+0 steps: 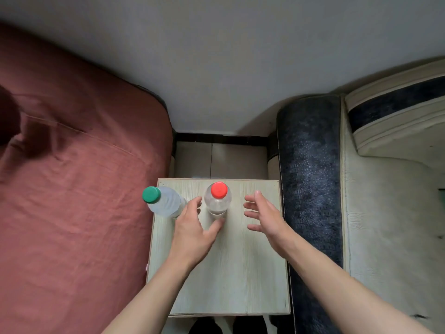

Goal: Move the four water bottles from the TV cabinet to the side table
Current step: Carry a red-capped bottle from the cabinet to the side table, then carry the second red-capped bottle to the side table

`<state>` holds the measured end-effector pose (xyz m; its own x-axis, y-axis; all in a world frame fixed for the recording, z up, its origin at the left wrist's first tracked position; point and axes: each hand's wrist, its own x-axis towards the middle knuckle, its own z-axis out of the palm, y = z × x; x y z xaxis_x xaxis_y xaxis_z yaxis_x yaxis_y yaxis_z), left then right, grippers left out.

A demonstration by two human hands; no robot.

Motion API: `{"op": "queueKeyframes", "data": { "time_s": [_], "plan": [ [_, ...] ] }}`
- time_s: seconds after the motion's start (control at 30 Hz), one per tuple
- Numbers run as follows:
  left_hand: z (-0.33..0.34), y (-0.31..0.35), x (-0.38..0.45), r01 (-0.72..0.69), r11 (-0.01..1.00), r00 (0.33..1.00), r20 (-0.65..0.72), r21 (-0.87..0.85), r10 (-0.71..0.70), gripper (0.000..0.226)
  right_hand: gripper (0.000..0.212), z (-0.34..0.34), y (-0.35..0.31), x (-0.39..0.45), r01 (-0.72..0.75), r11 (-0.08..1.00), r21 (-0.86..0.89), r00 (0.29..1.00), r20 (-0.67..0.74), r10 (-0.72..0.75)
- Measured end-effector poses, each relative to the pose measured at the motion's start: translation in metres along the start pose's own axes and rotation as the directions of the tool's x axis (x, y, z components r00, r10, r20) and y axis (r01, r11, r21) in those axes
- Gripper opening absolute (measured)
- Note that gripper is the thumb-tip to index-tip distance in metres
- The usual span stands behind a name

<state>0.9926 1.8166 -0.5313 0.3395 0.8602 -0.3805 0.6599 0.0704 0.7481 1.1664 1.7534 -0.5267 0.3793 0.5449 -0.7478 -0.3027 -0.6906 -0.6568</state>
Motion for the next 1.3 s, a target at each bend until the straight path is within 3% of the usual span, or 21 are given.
{"op": "queueKeyframes", "data": {
  "time_s": [0.33,0.63,0.8,1.03,1.2,1.3],
  "plan": [
    [-0.093,0.073,-0.068,-0.170,0.986,0.985,-0.028,0.000,0.170,0.060,0.044,0.002,-0.073,-0.122,0.162,0.986,-0.031,0.986,-0.044,-0.163],
    [-0.190,0.144,-0.157,-0.229,0.969,0.922,-0.340,-0.090,0.186,0.052,0.040,0.006,-0.147,-0.254,0.427,0.896,-0.125,0.903,0.103,-0.416],
    [-0.237,0.153,-0.243,-0.235,0.967,0.820,-0.553,-0.095,0.145,0.046,0.036,0.023,-0.152,-0.315,0.535,0.837,-0.119,0.827,0.277,-0.489],
    [-0.282,0.131,-0.382,-0.165,0.961,0.674,-0.737,-0.223,-0.055,0.038,0.040,0.077,-0.138,-0.404,0.627,0.774,-0.081,0.685,0.531,-0.499],
    [-0.308,0.087,-0.480,-0.169,0.931,0.470,-0.857,-0.323,-0.212,0.053,0.042,0.135,-0.111,-0.460,0.667,0.740,-0.087,0.574,0.693,-0.436],
    [-0.317,0.054,-0.546,-0.136,0.915,0.349,-0.883,-0.379,-0.314,0.043,0.043,0.179,-0.087,-0.499,0.691,0.715,-0.104,0.490,0.794,-0.359]
  ]
}}
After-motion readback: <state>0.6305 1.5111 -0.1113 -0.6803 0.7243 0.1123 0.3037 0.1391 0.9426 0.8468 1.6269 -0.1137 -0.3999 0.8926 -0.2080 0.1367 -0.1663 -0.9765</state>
